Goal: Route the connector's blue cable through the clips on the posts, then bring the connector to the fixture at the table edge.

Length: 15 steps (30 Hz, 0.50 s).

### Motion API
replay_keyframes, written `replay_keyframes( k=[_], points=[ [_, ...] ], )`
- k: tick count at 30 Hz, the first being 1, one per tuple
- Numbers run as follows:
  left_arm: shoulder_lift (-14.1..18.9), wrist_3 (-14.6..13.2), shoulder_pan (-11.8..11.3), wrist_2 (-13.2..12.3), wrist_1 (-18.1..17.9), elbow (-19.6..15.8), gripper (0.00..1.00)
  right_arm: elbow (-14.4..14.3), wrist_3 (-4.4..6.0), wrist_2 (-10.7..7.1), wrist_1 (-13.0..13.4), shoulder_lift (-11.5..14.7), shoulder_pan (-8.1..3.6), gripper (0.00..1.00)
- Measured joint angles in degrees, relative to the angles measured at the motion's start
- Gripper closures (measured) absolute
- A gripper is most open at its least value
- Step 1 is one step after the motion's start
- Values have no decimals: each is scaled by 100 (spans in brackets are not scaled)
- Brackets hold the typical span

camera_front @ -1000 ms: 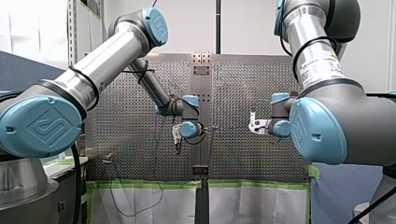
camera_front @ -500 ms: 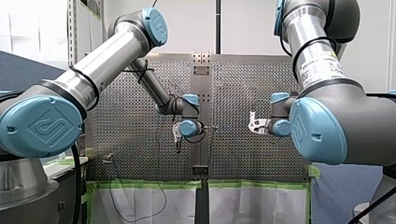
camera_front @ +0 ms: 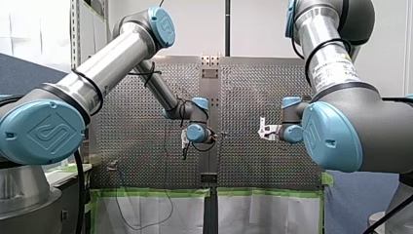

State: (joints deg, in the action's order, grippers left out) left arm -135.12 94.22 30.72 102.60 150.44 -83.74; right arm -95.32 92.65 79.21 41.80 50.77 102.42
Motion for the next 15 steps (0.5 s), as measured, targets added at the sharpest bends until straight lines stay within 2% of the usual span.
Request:
replay_keyframes(
  k=[10, 15],
  points=[
    [171, 125, 71, -447, 77, -104, 0, 0, -14, 1, -59, -6, 4, 100],
    [273, 128, 83, -504, 69, -225, 0, -1, -17, 0, -68, -8, 2, 100]
  ],
)
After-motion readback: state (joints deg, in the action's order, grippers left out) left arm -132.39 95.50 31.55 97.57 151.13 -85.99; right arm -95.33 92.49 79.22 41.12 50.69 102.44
